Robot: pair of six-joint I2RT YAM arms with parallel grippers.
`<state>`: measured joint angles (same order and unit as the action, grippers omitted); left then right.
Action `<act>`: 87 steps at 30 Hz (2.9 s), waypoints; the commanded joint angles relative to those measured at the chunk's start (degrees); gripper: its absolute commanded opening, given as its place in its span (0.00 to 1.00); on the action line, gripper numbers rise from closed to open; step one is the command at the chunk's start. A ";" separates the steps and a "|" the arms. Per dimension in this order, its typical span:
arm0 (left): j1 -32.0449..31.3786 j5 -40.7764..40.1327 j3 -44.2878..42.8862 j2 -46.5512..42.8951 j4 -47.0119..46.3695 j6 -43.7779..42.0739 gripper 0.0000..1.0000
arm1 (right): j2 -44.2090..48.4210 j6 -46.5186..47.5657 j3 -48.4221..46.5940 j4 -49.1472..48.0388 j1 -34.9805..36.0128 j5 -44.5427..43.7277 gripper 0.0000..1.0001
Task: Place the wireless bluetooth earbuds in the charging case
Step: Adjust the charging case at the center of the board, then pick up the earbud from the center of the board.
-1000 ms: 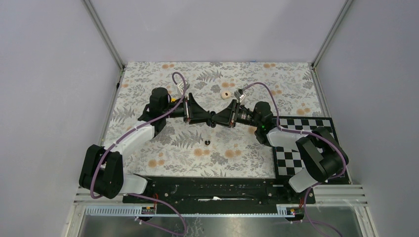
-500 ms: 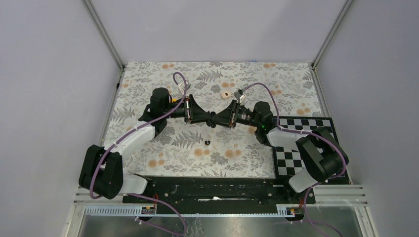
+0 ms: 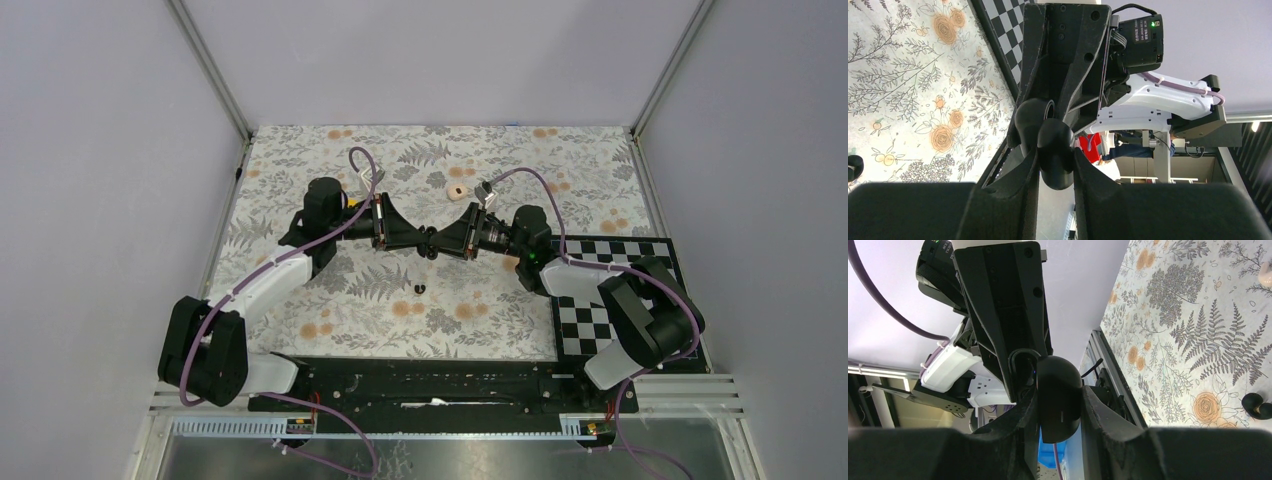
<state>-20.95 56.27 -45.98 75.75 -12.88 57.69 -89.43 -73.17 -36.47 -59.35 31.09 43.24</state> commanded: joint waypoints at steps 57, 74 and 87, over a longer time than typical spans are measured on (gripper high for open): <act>8.12 -2.64 0.24 -2.33 23.44 -19.65 0.00 | -12.01 40.70 -30.32 71.39 1.00 -53.81 0.45; 8.12 -1.60 0.70 -1.78 22.92 -20.24 0.00 | -22.94 38.15 -38.94 72.63 0.02 -54.66 0.45; 8.12 -0.52 0.63 -2.19 23.64 -21.03 0.00 | -24.30 38.12 -39.01 72.28 0.00 -53.40 0.35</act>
<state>-13.04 53.89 -45.25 75.00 12.80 37.74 -113.54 -35.00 -74.08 13.39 31.42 -9.61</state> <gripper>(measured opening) 0.276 0.355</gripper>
